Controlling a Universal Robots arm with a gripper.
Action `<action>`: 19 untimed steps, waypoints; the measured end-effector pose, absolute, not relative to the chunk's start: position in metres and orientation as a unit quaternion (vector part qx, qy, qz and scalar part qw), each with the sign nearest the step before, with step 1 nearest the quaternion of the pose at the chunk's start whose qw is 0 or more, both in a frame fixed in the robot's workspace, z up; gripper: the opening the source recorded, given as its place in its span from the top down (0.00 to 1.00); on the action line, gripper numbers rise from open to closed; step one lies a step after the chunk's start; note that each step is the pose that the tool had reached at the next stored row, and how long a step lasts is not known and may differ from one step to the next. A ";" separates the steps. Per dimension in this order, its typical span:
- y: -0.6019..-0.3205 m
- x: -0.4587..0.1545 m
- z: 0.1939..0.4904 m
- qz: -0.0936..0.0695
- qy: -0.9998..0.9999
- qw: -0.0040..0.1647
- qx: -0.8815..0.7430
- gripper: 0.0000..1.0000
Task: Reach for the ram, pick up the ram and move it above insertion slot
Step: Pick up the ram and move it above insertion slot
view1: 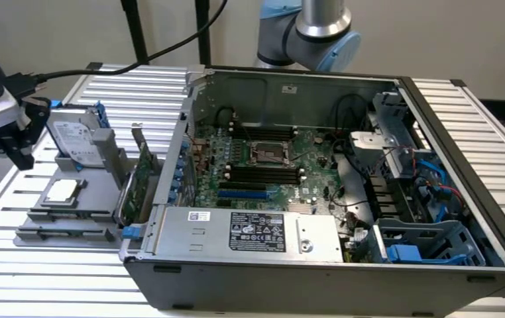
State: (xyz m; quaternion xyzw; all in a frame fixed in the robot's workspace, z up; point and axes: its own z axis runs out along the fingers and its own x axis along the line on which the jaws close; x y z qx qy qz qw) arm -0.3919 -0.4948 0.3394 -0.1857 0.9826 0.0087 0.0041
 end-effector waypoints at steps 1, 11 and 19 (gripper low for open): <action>-0.495 -0.392 0.339 0.009 0.981 0.004 -0.194 0.89; -0.495 -0.392 0.332 0.009 0.959 0.003 -0.283 0.89; -0.495 -0.392 0.327 0.009 0.936 0.003 -0.352 0.89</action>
